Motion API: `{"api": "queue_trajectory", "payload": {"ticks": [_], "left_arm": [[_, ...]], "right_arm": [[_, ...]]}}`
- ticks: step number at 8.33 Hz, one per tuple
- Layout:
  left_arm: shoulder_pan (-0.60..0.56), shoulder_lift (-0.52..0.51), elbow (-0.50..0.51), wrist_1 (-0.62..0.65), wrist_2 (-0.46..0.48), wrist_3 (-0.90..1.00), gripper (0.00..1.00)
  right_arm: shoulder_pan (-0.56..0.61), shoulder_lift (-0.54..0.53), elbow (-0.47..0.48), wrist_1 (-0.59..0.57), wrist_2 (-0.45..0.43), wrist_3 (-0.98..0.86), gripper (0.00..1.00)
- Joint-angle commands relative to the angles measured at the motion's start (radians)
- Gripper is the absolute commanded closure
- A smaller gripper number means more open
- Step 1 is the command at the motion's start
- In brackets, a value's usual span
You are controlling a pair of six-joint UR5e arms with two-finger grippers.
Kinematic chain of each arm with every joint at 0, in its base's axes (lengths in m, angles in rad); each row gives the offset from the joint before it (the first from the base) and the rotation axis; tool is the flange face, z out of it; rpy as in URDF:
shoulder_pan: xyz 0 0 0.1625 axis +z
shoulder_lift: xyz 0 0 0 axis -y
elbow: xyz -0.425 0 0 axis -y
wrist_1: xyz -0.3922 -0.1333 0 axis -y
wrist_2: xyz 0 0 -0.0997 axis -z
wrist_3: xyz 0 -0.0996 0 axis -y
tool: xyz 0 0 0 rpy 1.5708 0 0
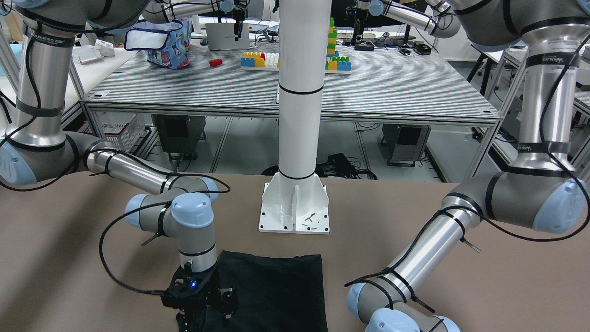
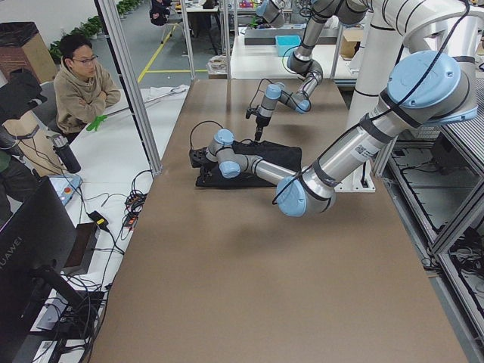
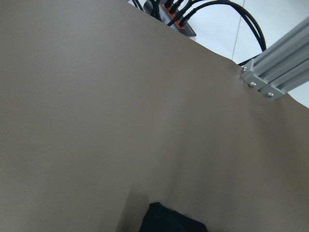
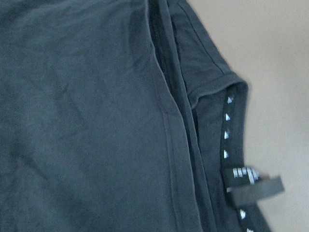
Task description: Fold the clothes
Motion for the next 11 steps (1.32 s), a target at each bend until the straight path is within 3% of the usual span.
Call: {"api": "queue_trajectory", "payload": {"ticks": [1, 3, 5, 8, 11], "left_arm": [[0.0, 0.0, -0.002, -0.002, 0.0, 0.002, 0.0], [0.002, 0.003, -0.012, -0.002, 0.026, -0.001, 0.0], [0.002, 0.003, -0.012, -0.002, 0.026, 0.0, 0.0], [0.023, 0.0, -0.014, 0.0, 0.041, -0.001, 0.0], [0.022, 0.003, -0.028, 0.002, 0.049, -0.001, 0.0]], "right_arm": [[-0.17, -0.131, 0.191, 0.002, -0.173, 0.504, 0.1], [-0.307, -0.216, 0.233, 0.005, -0.247, 0.745, 0.31], [-0.41, -0.253, 0.23, 0.002, -0.313, 0.781, 0.37], [-0.46, -0.275, 0.216, 0.002, -0.316, 0.783, 0.37], [-0.451, -0.27, 0.186, 0.01, -0.313, 0.765, 0.47]]}}
